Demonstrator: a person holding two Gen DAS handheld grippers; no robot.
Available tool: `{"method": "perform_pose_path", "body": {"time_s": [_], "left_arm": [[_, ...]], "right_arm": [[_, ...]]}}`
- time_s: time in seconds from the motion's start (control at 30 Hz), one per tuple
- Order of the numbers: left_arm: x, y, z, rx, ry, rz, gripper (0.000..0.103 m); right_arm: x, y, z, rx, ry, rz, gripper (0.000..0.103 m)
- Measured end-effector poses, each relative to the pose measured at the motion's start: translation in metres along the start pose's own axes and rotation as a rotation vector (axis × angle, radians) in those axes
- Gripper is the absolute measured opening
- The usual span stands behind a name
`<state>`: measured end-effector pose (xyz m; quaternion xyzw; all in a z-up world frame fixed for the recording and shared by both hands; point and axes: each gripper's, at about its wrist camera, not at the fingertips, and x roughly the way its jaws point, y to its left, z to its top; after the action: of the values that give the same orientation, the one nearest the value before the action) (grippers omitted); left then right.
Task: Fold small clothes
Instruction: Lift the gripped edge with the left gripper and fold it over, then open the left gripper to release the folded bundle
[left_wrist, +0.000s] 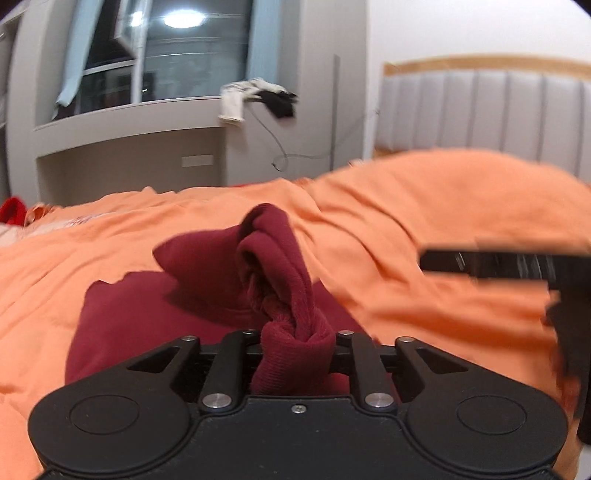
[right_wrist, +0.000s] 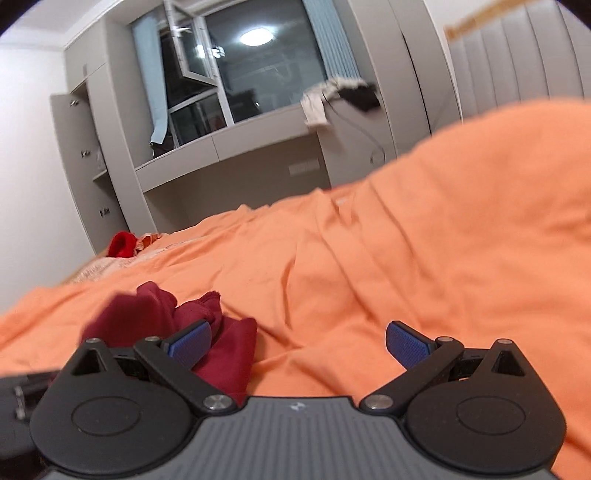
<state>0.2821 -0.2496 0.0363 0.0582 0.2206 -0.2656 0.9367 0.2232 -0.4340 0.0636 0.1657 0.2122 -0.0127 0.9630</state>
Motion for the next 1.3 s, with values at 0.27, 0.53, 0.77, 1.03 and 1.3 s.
{"method": "perform_pose_path", "body": {"time_s": [0.27, 0.53, 0.77, 1.03, 1.3], "left_arm": [[-0.022, 0.003, -0.015, 0.078, -0.013, -0.166, 0.068], [-0.058, 0.016, -0.026, 0.121, -0.122, -0.104, 0.096], [-0.058, 0.037, -0.033, 0.140, -0.096, -0.059, 0.091], [-0.063, 0.035, -0.045, 0.221, -0.063, -0.063, 0.075], [-0.057, 0.031, -0.057, 0.265, -0.009, -0.098, 0.075]], "right_arm": [[0.014, 0.002, -0.002, 0.129, 0.020, 0.128, 0.103], [0.043, 0.018, -0.007, 0.203, 0.084, 0.281, 0.103], [0.050, 0.035, 0.000, 0.263, 0.086, 0.354, 0.103], [0.062, 0.045, -0.006, 0.252, 0.108, 0.290, 0.071], [0.058, 0.043, -0.013, 0.199, 0.109, 0.224, 0.018]]}}
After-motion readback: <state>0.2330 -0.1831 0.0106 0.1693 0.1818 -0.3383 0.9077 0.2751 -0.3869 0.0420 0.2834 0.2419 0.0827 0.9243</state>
